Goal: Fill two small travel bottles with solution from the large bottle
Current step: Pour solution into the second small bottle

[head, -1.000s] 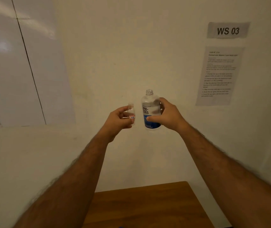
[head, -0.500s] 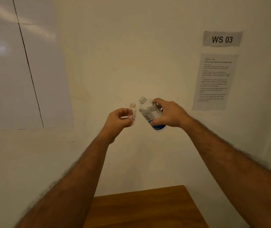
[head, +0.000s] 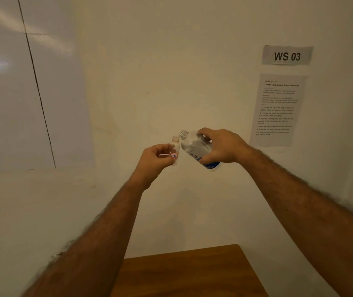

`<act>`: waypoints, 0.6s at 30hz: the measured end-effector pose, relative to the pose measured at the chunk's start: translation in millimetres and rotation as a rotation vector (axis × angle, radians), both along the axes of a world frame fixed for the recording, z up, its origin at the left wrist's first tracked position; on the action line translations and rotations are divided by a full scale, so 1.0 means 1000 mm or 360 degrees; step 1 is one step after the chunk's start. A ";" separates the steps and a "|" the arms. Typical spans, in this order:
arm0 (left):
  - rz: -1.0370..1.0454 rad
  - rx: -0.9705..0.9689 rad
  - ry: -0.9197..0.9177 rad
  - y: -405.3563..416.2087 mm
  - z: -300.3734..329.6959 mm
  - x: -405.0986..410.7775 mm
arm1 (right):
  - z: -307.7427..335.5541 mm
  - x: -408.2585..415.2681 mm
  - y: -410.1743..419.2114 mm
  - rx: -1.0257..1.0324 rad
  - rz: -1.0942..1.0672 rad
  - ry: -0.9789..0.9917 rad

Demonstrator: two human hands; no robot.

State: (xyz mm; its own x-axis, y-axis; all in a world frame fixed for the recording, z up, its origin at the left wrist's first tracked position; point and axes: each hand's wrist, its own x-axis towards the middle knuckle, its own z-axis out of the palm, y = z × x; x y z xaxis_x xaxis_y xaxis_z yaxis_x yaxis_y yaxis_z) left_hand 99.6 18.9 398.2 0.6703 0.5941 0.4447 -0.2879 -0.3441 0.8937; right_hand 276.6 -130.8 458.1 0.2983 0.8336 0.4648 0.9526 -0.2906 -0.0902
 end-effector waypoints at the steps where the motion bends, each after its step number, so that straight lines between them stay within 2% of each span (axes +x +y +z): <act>1: -0.0002 -0.0005 -0.0004 0.000 0.000 0.000 | 0.001 0.000 0.000 -0.0009 -0.0001 -0.0014; 18: -0.0036 0.0003 0.0038 -0.003 0.000 -0.003 | 0.018 0.005 0.000 -0.0178 -0.0057 -0.0296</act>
